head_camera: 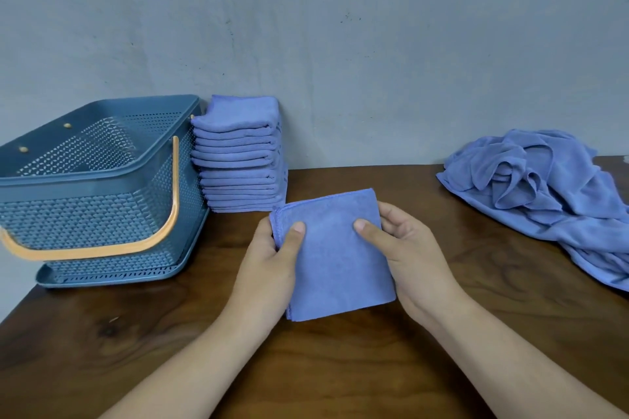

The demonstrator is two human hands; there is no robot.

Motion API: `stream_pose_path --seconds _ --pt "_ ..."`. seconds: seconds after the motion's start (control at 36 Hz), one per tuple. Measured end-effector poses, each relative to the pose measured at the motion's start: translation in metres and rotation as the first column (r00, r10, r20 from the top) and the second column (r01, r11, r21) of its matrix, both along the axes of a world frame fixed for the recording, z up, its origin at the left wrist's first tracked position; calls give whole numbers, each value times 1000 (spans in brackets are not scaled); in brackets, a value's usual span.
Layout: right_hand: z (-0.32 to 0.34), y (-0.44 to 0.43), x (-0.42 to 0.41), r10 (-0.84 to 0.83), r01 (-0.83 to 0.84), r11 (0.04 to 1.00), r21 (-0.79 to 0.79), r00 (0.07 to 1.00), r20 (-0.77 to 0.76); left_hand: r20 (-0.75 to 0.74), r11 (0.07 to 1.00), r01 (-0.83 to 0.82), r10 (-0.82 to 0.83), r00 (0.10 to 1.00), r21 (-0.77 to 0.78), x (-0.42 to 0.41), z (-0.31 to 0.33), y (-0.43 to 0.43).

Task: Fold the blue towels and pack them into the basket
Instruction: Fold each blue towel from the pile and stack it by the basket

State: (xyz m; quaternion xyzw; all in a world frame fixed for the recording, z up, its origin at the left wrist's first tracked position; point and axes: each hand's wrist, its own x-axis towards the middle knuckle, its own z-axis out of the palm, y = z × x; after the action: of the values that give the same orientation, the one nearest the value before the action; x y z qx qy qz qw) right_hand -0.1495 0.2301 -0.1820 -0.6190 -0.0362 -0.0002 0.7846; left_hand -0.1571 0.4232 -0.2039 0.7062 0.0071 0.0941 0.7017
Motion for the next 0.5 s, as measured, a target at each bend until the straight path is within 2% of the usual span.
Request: stream_pose_path --seconds 0.08,0.22,0.36,0.5 --pt "2 4 -3 18 -18 999 -33 1000 5 156 973 -165 141 978 158 -4 -1 0" --pt "11 12 -5 98 -97 994 -53 995 12 295 936 -236 155 943 261 -11 8 3" --pt "28 28 -4 120 -119 993 -22 990 72 414 908 -320 191 890 269 -11 16 16" --pt "46 49 -2 150 -139 987 -75 974 172 486 854 -451 288 825 259 -6 23 38"
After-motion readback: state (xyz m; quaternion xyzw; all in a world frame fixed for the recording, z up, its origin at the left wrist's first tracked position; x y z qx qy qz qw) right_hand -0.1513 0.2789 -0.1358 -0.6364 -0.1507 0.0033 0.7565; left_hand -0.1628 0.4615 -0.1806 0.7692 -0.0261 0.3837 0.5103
